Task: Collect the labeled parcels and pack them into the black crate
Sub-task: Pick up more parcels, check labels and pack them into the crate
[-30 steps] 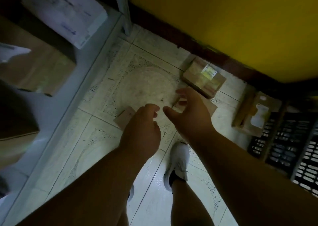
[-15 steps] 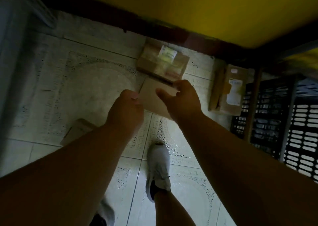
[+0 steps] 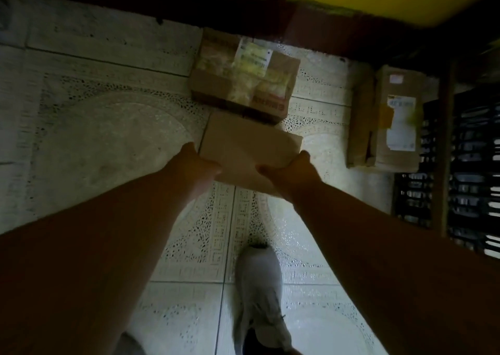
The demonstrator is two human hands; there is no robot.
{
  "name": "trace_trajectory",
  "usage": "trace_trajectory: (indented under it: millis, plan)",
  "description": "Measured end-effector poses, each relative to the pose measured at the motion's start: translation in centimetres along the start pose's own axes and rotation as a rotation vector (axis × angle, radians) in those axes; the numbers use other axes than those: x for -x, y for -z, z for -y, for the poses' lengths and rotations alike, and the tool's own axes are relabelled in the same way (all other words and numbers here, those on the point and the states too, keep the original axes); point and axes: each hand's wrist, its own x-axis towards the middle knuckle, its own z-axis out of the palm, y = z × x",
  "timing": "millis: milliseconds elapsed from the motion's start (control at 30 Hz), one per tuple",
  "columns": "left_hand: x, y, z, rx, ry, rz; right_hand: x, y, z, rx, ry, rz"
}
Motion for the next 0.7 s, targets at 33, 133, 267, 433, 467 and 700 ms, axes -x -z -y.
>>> trace_trajectory:
  millis: [33,133,267,433,467,700]
  plan:
    - [-0.7,-0.4,-0.1,0.019,0.019,0.017,-0.7,-0.4,0.0,-0.081,-0.047,0.022]
    - [-1.2,-0.8,-0.5,0.169,0.045,0.003,-1.7,-1.5,0.3,-0.202,-0.073,-0.036]
    - [2.4,3.1,-1.8,0.211,-0.202,-0.149,1.9,0.0,2.4,-0.186,0.066,-0.202]
    - [12.2,12.1,-5.9,0.289,-0.352,-0.175,12.1,4.1,7.4,-0.161,0.247,-0.048]
    - [14.4,14.1,-7.0,0.262,-0.352,-0.176,14.8,5.1,8.7,-0.139,0.287,-0.003]
    - [33.5,26.2,-16.0,0.056,-0.485,-0.260,33.5,16.7,17.3,-0.134,0.429,0.136]
